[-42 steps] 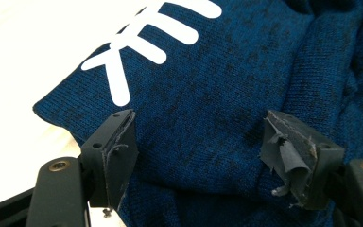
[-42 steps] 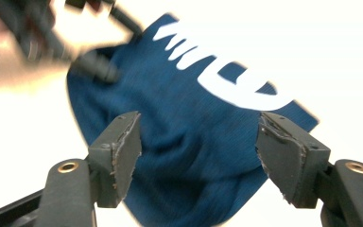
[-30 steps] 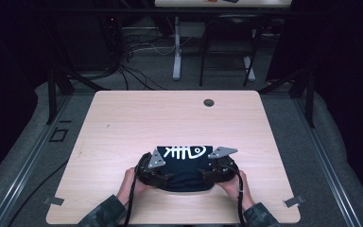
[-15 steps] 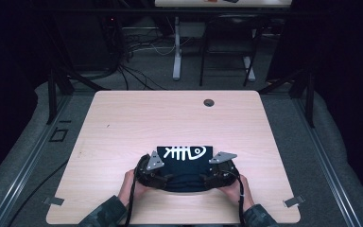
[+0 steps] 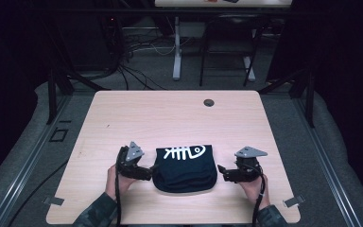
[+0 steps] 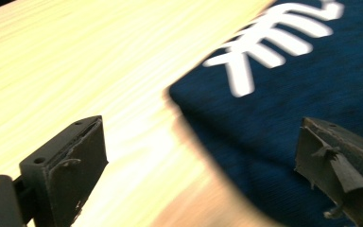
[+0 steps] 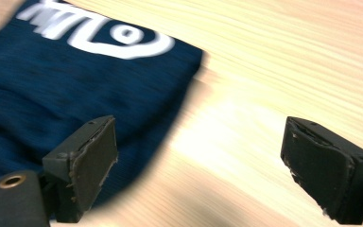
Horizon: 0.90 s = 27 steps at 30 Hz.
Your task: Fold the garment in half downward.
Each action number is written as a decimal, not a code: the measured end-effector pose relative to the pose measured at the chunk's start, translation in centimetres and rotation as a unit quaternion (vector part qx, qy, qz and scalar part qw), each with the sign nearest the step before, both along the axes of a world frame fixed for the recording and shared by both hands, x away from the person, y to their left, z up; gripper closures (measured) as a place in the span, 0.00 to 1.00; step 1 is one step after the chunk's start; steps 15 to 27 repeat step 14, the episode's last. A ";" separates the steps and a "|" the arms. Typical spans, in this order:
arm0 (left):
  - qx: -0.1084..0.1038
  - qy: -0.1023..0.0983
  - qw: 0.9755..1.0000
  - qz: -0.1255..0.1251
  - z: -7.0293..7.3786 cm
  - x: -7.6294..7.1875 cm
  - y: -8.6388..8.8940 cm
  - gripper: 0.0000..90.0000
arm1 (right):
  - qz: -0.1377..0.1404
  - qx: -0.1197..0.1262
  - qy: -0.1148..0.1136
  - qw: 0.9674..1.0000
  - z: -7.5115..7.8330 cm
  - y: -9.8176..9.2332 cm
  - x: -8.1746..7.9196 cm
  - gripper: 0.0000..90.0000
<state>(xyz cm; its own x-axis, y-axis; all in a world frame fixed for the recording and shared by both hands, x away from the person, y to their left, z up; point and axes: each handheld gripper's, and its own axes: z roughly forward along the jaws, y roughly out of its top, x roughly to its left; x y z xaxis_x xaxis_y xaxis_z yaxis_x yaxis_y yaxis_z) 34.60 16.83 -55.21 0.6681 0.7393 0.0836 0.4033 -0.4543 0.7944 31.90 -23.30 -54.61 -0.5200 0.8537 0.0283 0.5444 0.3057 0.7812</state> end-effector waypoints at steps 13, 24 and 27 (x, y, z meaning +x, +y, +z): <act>-0.005 0.073 0.994 0.085 -3.8 3.1 4.2 0.00 | -0.042 -0.039 0.038 0.998 -4.1 -4.0 0.9 0.08; -0.002 0.079 0.993 0.085 -3.9 3.3 4.2 0.00 | -0.042 -0.034 0.037 0.998 -4.2 -4.1 1.0 0.08; -0.002 0.079 0.993 0.085 -3.9 3.3 4.2 0.00 | -0.042 -0.034 0.037 0.998 -4.2 -4.1 1.0 0.08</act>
